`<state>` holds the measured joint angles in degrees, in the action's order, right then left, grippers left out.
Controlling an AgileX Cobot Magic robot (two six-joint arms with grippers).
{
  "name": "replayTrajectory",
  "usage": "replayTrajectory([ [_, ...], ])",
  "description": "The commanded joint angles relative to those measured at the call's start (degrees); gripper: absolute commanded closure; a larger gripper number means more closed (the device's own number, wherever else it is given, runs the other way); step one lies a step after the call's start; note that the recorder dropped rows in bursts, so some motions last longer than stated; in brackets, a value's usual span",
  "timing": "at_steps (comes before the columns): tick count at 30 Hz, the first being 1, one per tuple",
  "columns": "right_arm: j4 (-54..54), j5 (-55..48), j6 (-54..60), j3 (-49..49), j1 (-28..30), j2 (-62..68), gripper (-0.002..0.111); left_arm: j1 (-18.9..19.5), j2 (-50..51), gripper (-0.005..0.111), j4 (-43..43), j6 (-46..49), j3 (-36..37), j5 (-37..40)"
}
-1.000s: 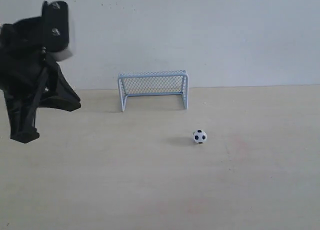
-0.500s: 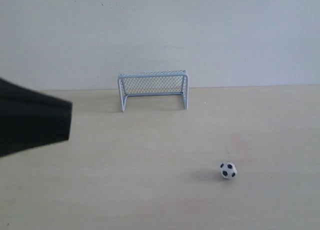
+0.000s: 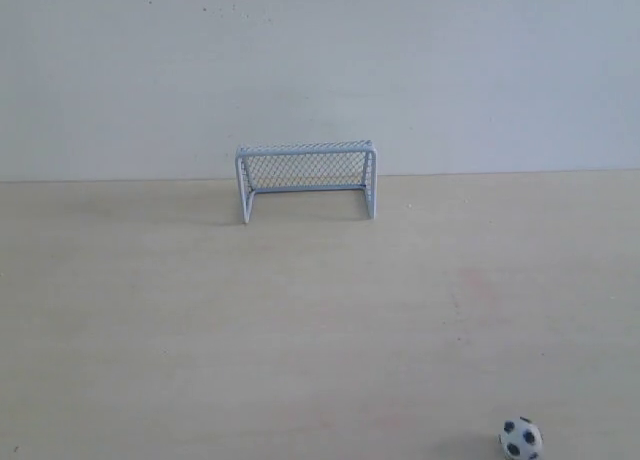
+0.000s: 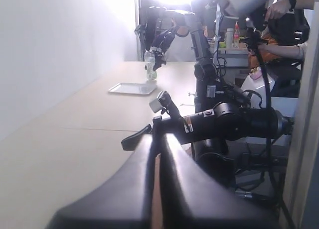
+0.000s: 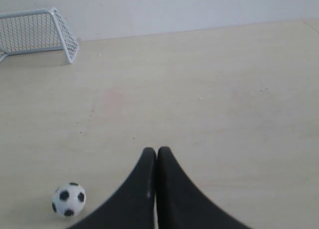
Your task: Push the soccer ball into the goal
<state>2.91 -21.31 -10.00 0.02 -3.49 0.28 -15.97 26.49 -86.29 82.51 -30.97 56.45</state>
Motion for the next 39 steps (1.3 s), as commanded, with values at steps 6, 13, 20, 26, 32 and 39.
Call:
replayTrajectory([
  [6, 0.4, 0.3, -0.1, 0.0, 0.2, -0.3, 0.109, 0.1, -4.1, 0.102, 0.7, 0.2, 0.2, -1.9],
  [13, 0.4, 0.3, -0.1, 0.0, 0.2, -0.3, 0.109, 0.0, -10.7, 0.102, 9.0, 0.2, 0.4, -12.3],
  [20, 0.4, 0.3, -0.1, 0.0, 0.2, -0.3, 0.109, 0.0, -20.6, 0.102, 25.7, -12.3, 1.7, -24.4],
  [26, 0.4, 0.3, -0.1, 0.0, 0.2, -0.3, 0.109, 0.0, -26.2, 0.102, 29.6, -17.8, 12.7, -46.5],
  [32, 0.4, 0.3, -0.1, 0.0, 0.2, -0.3, 0.109, 0.7, -26.5, 0.102, 29.8, -20.3, 19.8, -59.4],
  [39, 0.4, 0.3, -0.1, 0.0, 0.2, -0.3, 0.109, 2.9, -26.5, 0.102, 29.8, -20.4, 24.7, -60.5],
])
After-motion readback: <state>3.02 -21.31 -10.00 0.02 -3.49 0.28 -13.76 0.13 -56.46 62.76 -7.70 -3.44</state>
